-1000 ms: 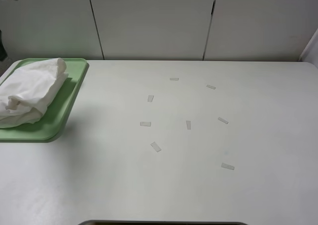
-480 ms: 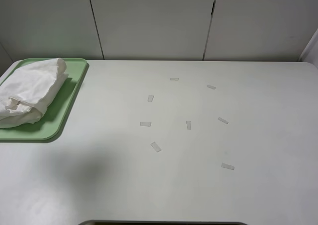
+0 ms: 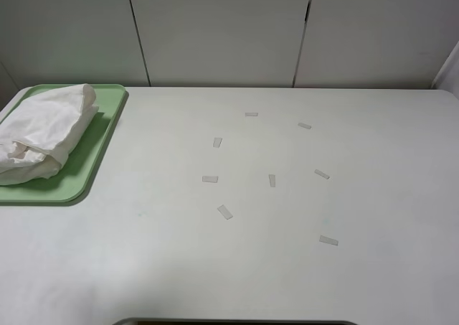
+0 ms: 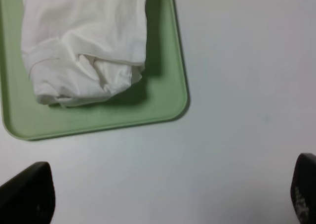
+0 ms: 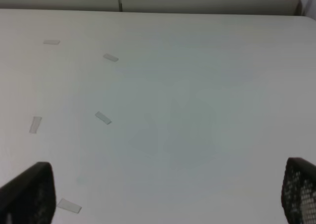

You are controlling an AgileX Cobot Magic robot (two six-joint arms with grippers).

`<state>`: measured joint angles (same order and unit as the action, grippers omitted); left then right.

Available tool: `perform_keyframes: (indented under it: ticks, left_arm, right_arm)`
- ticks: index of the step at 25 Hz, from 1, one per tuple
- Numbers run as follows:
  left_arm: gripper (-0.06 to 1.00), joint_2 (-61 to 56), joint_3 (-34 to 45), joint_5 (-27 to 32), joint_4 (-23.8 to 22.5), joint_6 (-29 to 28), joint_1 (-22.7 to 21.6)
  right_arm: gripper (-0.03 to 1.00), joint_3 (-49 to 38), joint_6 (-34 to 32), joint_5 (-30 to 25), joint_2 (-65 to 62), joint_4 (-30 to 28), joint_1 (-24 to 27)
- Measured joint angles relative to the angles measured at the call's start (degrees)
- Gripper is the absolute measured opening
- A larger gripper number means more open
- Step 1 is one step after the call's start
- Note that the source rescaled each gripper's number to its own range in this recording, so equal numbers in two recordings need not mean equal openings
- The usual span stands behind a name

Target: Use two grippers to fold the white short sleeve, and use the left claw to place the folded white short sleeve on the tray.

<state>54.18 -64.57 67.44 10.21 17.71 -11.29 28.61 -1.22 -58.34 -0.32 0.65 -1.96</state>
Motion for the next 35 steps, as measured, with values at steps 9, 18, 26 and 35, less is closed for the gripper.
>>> perform_keyframes:
  ticks: [9,18,26,35]
  left_arm:
    - [1.0,-21.3,12.4,0.0,-0.7,1.1,0.0]
    - [1.0,-38.6,22.7,0.0,-0.9,1.2,2.8]
    - [1.0,-46.2,30.9,-4.6,-2.4,-2.4,10.5]
    - [1.0,-51.9,36.8,-5.3,-2.8,-5.5,12.5]
  right_arm:
    - [1.0,0.0,0.0,0.0,0.0,0.0,0.0]
    - [1.0,0.0,0.0,0.0,0.0,0.0,0.0]
    - [1.0,0.0,0.0,0.0,0.0,0.0,0.0]
    - [1.0,0.0,0.0,0.0,0.0,0.0,0.0]
